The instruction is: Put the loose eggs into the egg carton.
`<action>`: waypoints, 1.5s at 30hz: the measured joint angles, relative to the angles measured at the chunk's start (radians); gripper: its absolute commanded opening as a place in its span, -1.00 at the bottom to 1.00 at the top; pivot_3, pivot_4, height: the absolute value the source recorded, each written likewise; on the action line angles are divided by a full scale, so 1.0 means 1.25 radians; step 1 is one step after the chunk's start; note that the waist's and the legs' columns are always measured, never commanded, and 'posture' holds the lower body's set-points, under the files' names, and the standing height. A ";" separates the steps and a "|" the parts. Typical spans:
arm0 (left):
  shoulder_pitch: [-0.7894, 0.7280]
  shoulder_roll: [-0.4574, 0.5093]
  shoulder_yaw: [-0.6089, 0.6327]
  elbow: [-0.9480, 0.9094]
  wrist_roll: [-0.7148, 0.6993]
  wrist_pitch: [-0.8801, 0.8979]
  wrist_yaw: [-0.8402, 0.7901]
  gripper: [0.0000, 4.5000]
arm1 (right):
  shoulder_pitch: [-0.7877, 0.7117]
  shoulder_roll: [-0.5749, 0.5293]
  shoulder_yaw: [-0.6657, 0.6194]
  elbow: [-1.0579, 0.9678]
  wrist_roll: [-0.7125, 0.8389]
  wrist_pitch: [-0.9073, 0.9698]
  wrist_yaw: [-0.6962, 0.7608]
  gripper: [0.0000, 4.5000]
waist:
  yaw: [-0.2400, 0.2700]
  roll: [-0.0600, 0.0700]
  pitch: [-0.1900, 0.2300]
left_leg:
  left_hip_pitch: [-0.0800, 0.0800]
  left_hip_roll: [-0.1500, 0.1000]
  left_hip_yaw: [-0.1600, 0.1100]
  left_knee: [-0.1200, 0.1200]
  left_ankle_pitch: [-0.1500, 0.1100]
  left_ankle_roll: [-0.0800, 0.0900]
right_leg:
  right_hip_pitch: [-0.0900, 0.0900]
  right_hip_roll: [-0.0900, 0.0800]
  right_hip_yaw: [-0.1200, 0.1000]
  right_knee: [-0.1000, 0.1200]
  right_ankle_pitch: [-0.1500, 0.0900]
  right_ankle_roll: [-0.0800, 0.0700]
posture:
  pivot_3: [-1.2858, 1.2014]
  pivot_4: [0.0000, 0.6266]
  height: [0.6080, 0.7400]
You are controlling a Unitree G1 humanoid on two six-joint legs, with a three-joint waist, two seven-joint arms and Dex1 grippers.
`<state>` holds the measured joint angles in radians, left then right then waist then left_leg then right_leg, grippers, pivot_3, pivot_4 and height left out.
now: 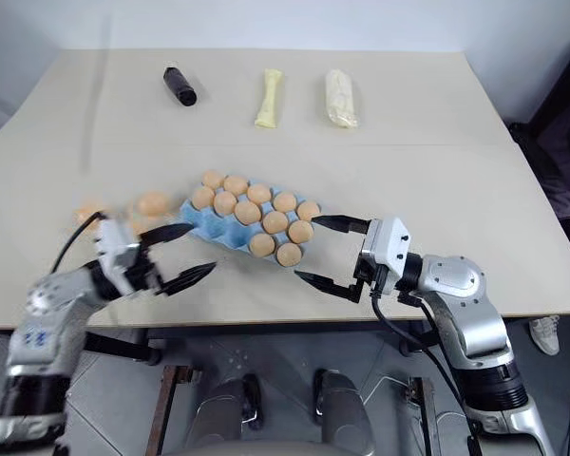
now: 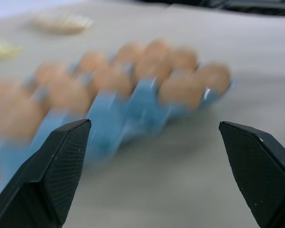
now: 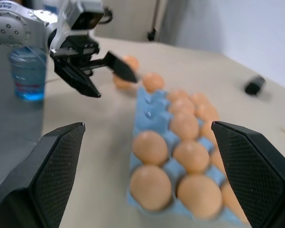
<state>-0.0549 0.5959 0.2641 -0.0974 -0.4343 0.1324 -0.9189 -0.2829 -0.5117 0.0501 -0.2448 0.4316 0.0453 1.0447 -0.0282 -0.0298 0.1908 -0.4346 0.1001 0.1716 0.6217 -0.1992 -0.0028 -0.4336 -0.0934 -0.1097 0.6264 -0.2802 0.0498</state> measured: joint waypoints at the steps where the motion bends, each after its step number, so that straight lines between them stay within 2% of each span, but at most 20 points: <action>1: 0.042 0.000 0.030 -0.018 -0.003 -0.001 0.016 0.99 | -0.009 0.008 0.009 0.007 0.000 -0.006 0.009 1.00 | 0.000 0.000 0.000 | 0.000 0.000 0.000 0.000 0.000 0.000 | 0.000 0.000 0.000 0.000 0.000 0.000 | 0.03 -0.52 1.00; 5: 0.205 -0.027 0.155 -0.044 -0.007 -0.013 0.089 0.99 | -0.014 0.014 0.032 0.042 0.000 -0.022 0.047 1.00 | -0.001 0.000 0.000 | -0.001 0.000 0.000 -0.001 -0.001 0.000 | 0.000 -0.001 0.001 -0.005 -0.001 -0.001 | 0.03 -0.52 1.00; 9: 0.268 -0.063 0.245 -0.033 -0.009 -0.023 0.165 0.99 | -0.026 0.019 0.036 0.079 0.000 -0.032 0.067 1.00 | 0.001 0.000 0.000 | -0.004 0.001 -0.001 -0.001 -0.001 0.000 | -0.001 -0.001 0.003 -0.012 -0.002 -0.008 | 0.03 -0.52 1.00; 13: 0.265 -0.063 0.270 -0.032 -0.014 -0.030 0.184 0.99 | -0.045 0.021 0.036 0.100 0.000 -0.038 0.081 1.00 | 0.001 0.006 -0.002 | -0.012 0.011 0.001 -0.011 -0.001 0.000 | 0.005 0.014 0.002 -0.044 0.018 -0.010 | 0.03 -0.52 1.00; 17: 0.198 -0.067 0.253 -0.009 -0.014 -0.030 0.214 0.99 | -0.048 0.023 0.037 0.112 -0.002 -0.039 0.085 1.00 | 0.001 0.005 -0.002 | -0.006 0.010 0.011 -0.010 0.000 0.000 | 0.001 0.014 0.006 -0.037 0.015 -0.011 | 0.03 -0.52 1.00; 21: 0.078 -0.064 0.206 0.042 0.006 -0.015 0.257 0.99 | -0.052 0.025 0.038 0.113 -0.005 -0.038 0.083 1.00 | 0.000 0.003 -0.003 | -0.005 0.007 0.015 -0.009 0.000 -0.001 | -0.006 0.011 0.007 -0.025 0.017 -0.001 | 0.03 -0.52 1.00; 25: -0.023 -0.055 0.153 0.128 0.034 -0.001 0.281 0.99 | -0.048 0.024 0.039 0.109 -0.008 -0.037 0.079 1.00 | -0.001 0.003 -0.003 | -0.003 0.008 0.018 -0.008 0.001 -0.003 | -0.009 0.011 0.007 -0.017 0.016 -0.003 | 0.03 -0.52 1.00; 31: -0.104 -0.053 0.081 0.237 0.092 0.001 0.294 0.99 | -0.036 0.024 0.039 0.096 -0.008 -0.033 0.066 1.00 | -0.003 0.003 -0.003 | -0.001 0.008 0.019 -0.005 0.001 -0.003 | -0.010 0.011 0.008 -0.013 0.016 -0.004 | 0.03 -0.52 1.00; 34: -0.113 -0.052 0.077 0.250 0.098 0.017 0.298 0.76 | -0.025 0.023 0.039 0.084 -0.008 -0.030 0.055 1.00 | -0.003 0.003 -0.003 | -0.001 0.008 0.019 -0.005 0.001 -0.003 | -0.010 0.011 0.008 -0.013 0.016 -0.005 | 0.03 -0.52 1.00; 39: -0.127 -0.051 0.077 0.250 0.095 0.033 0.291 0.10 | -0.011 0.018 0.038 0.069 -0.008 -0.021 0.039 1.00 | -0.001 0.003 -0.003 | -0.002 0.008 0.019 -0.005 0.001 -0.003 | -0.010 0.011 0.008 -0.013 0.016 -0.005 | 0.03 -0.52 1.00; 45: -0.127 -0.051 0.063 0.157 0.016 -0.016 0.134 0.10 | 0.010 0.012 0.021 0.064 -0.009 -0.019 0.020 1.00 | 0.000 0.003 -0.003 | -0.001 0.008 0.019 -0.005 0.001 -0.003 | -0.010 0.011 0.008 -0.012 0.016 -0.005 | 0.03 -0.52 1.00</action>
<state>-0.2136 0.5326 0.3426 0.0985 -0.4145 0.1130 -0.7518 -0.2701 -0.4965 0.0764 -0.1648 0.4205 0.0216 1.0694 -0.0286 -0.0264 0.1864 -0.4364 0.1104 0.1958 0.6157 -0.1977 -0.0067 -0.4461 -0.0792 -0.0995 0.6109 -0.2597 0.0439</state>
